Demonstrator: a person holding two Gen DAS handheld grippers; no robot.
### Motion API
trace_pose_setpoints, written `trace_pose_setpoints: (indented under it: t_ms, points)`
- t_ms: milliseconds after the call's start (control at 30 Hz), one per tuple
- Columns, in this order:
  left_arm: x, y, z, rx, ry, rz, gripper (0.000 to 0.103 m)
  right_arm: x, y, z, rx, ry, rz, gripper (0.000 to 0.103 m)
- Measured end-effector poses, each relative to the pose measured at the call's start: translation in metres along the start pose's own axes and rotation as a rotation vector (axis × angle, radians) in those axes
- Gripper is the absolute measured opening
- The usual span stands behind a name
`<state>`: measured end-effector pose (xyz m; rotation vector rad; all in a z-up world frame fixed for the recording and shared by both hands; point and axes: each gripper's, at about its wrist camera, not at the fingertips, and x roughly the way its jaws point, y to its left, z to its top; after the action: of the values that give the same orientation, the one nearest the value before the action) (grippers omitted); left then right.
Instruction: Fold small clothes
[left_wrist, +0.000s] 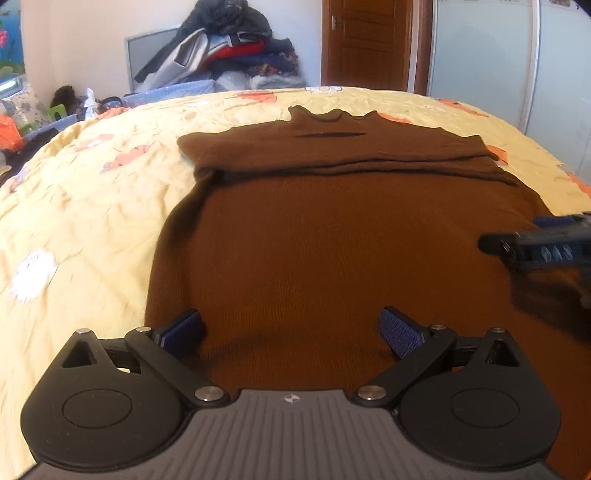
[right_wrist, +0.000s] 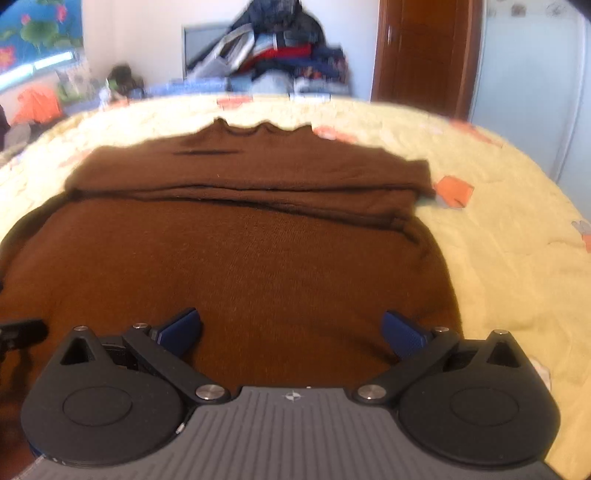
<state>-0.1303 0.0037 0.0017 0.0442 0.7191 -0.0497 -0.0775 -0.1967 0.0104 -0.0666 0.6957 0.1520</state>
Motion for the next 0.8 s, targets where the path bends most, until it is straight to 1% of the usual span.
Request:
trace_pose_setpoints:
  t_ms: [100,467,567,633,667,700,733,800]
  points:
    - [-0.007,-0.006,-0.009,0.01,-0.019,-0.001,0.103,0.0,0.003,0.0,-0.006,-0.001,-0.016,0.103]
    - [-0.01,-0.005,-0.013,0.002,-0.036,-0.007,0.103,0.0,0.001,-0.001,0.001,-0.005,-0.011,0.103]
    - [-0.012,-0.005,-0.012,0.004,-0.021,-0.002,0.103,0.0,0.001,-0.001,0.001,-0.005,-0.011,0.103]
    - [-0.018,-0.003,-0.008,0.003,0.017,-0.01,0.103,-0.004,0.0,0.0,0.005,0.002,-0.004,0.103]
    - [-0.023,0.001,-0.006,-0.011,0.032,-0.032,0.103,-0.011,-0.004,0.0,0.03,0.011,0.023,0.103]
    - [-0.031,0.008,-0.006,-0.039,0.034,-0.069,0.103,-0.022,-0.012,-0.001,0.089,0.011,0.086,0.103]
    - [-0.039,0.018,-0.007,-0.08,0.029,-0.106,0.103,-0.036,-0.026,-0.003,0.172,0.011,0.187,0.103]
    - [-0.053,0.043,-0.011,-0.176,0.032,-0.165,0.103,-0.058,-0.059,-0.013,0.347,0.04,0.396,0.103]
